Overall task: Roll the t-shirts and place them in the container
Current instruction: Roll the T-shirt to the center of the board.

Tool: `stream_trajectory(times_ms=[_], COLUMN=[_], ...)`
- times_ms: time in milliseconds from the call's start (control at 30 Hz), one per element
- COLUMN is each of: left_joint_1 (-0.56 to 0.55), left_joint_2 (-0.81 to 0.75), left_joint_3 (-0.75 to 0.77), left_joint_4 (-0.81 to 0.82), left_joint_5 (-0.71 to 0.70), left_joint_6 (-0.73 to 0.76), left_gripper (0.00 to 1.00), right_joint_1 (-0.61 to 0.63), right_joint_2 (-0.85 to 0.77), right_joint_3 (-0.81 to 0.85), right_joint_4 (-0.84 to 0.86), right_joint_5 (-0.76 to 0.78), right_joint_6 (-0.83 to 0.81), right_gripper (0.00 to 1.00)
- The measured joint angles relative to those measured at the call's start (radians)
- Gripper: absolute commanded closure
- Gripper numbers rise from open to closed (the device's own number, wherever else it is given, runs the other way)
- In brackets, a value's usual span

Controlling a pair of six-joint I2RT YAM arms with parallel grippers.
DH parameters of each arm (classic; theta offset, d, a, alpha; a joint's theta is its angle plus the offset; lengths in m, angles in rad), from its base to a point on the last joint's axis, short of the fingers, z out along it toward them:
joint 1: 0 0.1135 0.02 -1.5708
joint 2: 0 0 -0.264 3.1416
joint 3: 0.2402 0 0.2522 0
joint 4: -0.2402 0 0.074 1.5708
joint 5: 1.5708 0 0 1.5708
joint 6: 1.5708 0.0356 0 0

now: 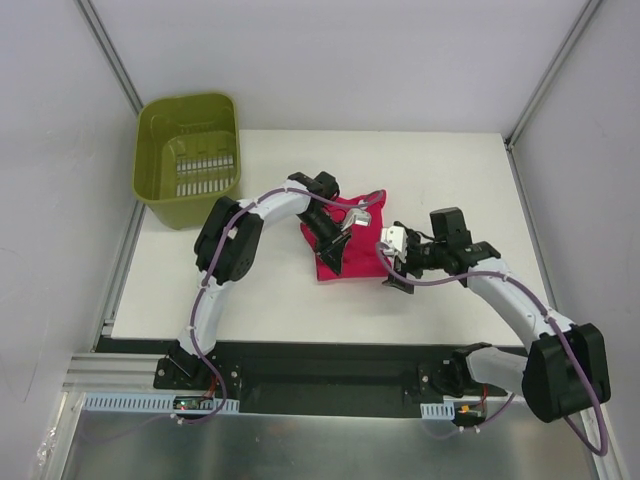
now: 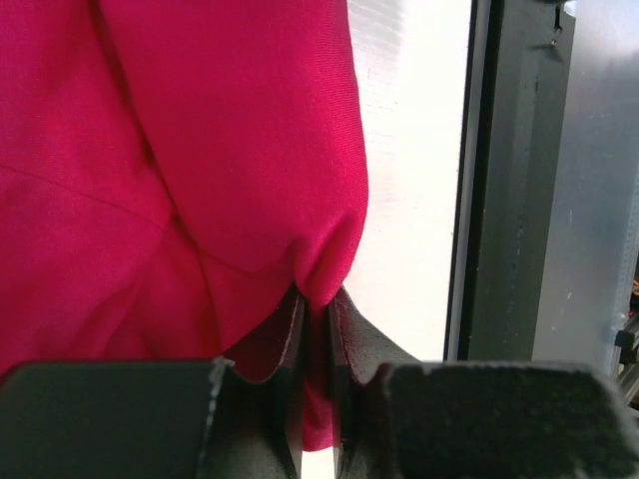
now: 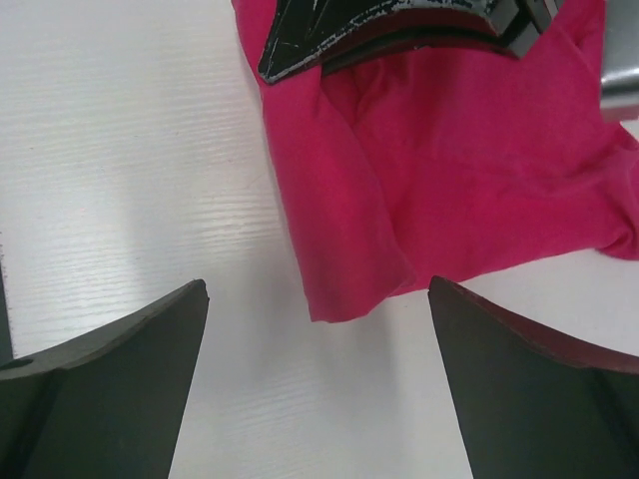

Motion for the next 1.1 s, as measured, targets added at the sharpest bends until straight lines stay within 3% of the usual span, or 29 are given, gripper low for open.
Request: stream_trajectory(times_ms=[333, 433, 500, 600, 633, 733, 867, 967, 1000, 1067, 1100], left_joint_1=[0.0, 0.001, 0.006, 0.013, 0.018, 0.034, 0.045, 0.045, 0.045, 0.044, 0.045], left_joint_2=[0.026, 0.031, 0.032, 0.032, 0.032, 0.032, 0.032, 0.032, 0.032, 0.036, 0.04], left_joint_3=[0.03, 0.03, 0.03, 0.03, 0.03, 0.03, 0.03, 0.031, 0.031, 0.044, 0.055], left_joint_4=[-0.01, -0.011, -0.014, -0.018, -0.02, -0.035, -0.072, -0.115, -0.128, -0.169, -0.187], left_joint_5=[0.023, 0.027, 0.034, 0.048, 0.052, 0.072, 0.112, 0.142, 0.147, 0.157, 0.161], left_joint_6=[-0.012, -0.013, -0.013, -0.013, -0.013, -0.012, -0.009, -0.009, -0.007, -0.002, 0.002], left_gripper=[0.92, 0.96, 0.99, 1.0, 1.0, 1.0, 1.0, 1.0, 1.0, 1.0, 1.0], right_joint_1=[0.078, 0.095, 0.106, 0.119, 0.121, 0.122, 0.124, 0.126, 0.126, 0.126, 0.126], right_joint_2=[0.167, 0.247, 0.294, 0.335, 0.344, 0.372, 0.407, 0.46, 0.478, 0.5, 0.507], right_joint_3=[0.033, 0.058, 0.082, 0.118, 0.137, 0.196, 0.262, 0.352, 0.378, 0.409, 0.416], right_joint_4=[0.06, 0.071, 0.068, 0.043, 0.011, -0.084, -0.23, -0.378, -0.417, -0.473, -0.5], right_joint_5=[0.019, 0.031, 0.045, 0.059, 0.06, 0.061, 0.052, 0.03, 0.023, 0.01, 0.004], right_joint_6=[-0.089, -0.106, -0.119, -0.152, -0.166, -0.209, -0.247, -0.265, -0.267, -0.262, -0.264], right_gripper=[0.04, 0.04, 0.11, 0.38, 0.52, 0.69, 0.76, 0.69, 0.54, 0.41, 0.26])
